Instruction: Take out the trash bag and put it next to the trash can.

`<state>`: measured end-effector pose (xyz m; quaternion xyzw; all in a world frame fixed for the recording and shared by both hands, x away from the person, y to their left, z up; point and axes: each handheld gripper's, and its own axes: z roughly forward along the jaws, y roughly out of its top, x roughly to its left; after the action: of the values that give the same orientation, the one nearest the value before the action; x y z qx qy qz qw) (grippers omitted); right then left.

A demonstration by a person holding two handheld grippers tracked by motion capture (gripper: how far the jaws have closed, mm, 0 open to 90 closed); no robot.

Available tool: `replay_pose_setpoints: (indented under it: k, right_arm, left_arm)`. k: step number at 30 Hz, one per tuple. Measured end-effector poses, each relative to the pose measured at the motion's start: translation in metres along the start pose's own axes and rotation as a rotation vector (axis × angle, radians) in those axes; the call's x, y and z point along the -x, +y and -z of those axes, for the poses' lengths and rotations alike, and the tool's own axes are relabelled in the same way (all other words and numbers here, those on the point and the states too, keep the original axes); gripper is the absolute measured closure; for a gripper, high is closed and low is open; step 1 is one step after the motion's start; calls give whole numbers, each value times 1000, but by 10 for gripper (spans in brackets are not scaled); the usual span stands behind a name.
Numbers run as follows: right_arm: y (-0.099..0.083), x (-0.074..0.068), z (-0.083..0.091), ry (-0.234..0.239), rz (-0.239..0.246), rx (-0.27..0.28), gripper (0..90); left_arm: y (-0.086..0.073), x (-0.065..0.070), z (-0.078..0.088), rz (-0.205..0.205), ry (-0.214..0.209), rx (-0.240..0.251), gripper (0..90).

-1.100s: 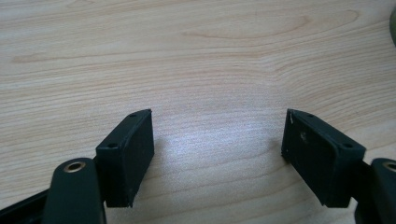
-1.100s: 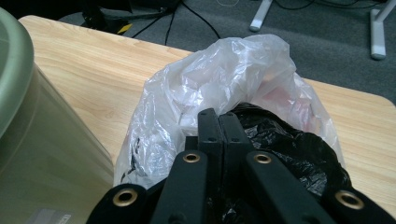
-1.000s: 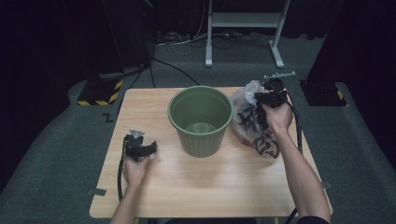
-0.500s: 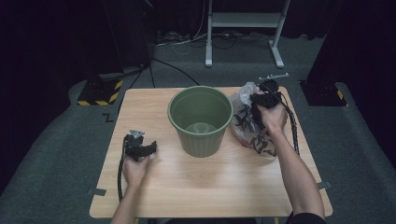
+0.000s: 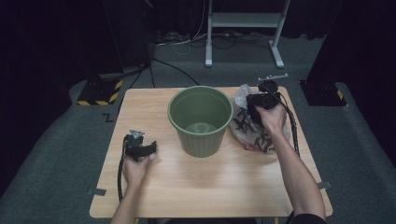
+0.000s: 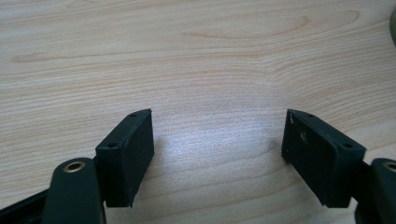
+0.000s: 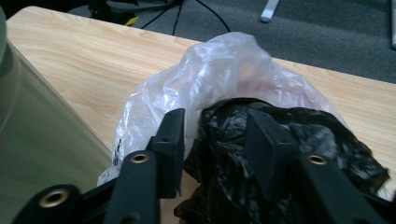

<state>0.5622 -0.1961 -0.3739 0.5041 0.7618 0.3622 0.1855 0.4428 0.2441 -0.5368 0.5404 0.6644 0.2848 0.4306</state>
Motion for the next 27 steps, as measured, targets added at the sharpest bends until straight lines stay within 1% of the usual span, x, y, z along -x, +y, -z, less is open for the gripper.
replay_pose_setpoints:
  k: [4, 6, 7, 9, 11, 15, 16, 18, 21, 23, 27]
  right_arm:
    - [0, 2, 4, 12, -8, 6, 509]
    - [-2, 3, 6, 20, -12, 17, 507]
    - [-3, 4, 8, 27, -21, 21, 505]
    - [-6, 5, 9, 23, -23, 18, 507]
    - [-7, 6, 10, 17, -20, 17, 537]
    - [-9, 4, 15, 32, 9, 16, 672]
    - [-10, 4, 16, 35, 13, 17, 695]
    - [-13, 3, 20, 45, 14, 43, 721]
    - [-19, 4, 24, 47, 11, 51, 713]
    - [-23, 6, 29, 50, 1, 82, 684]
    - [-31, 8, 36, 47, -4, 106, 646]
  left_arm:
    - [0, 0, 0, 0, 0, 0, 252]
    - [0, 0, 0, 0, 0, 1, 252]
    - [0, 0, 0, 0, 0, 0, 252]
    - [0, 0, 0, 0, 0, 0, 252]
    - [0, 0, 0, 0, 0, 0, 252]
    - [0, 0, 0, 0, 0, 0, 252]
    - [0, 0, 0, 0, 0, 0, 252]
    - [0, 0, 0, 0, 0, 1, 252]
    - [0, 0, 0, 0, 0, 0, 252]
    - [0, 0, 0, 1, 0, 1, 252]
    - [0, 0, 0, 0, 0, 1, 252]
